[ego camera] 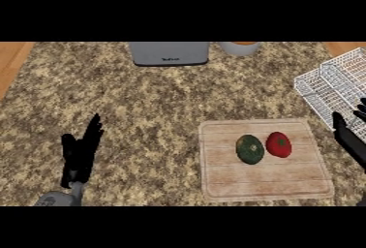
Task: Pick the squash from the cutting board and place it in the tiered basket
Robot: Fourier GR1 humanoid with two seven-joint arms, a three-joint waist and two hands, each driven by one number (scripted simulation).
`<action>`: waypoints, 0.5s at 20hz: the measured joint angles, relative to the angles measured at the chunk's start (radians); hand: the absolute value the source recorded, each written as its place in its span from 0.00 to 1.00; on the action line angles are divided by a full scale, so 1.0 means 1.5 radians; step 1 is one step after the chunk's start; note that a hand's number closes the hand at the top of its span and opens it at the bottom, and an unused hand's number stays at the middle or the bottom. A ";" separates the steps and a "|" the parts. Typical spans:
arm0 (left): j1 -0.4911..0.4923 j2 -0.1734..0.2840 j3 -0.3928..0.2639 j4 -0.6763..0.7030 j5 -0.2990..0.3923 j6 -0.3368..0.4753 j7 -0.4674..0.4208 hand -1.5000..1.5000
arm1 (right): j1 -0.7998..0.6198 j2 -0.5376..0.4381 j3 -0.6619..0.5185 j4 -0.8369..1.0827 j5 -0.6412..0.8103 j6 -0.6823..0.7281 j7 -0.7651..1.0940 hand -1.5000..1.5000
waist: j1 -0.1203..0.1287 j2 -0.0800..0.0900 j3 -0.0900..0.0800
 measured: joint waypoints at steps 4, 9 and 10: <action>0.037 0.003 -0.005 -0.023 -0.020 0.012 -0.024 0.50 | 0.059 0.074 -0.043 -0.067 0.000 -0.089 -0.054 0.00 | 0.009 0.001 0.002; 0.066 -0.009 -0.014 -0.038 -0.046 0.025 -0.043 0.50 | 0.182 0.096 0.019 -0.222 0.061 -0.109 -0.016 0.00 | 0.018 0.003 0.002; 0.063 -0.008 -0.014 -0.043 -0.047 0.025 -0.037 0.50 | 0.196 0.078 0.032 -0.235 0.077 -0.104 0.018 0.00 | 0.020 0.004 0.002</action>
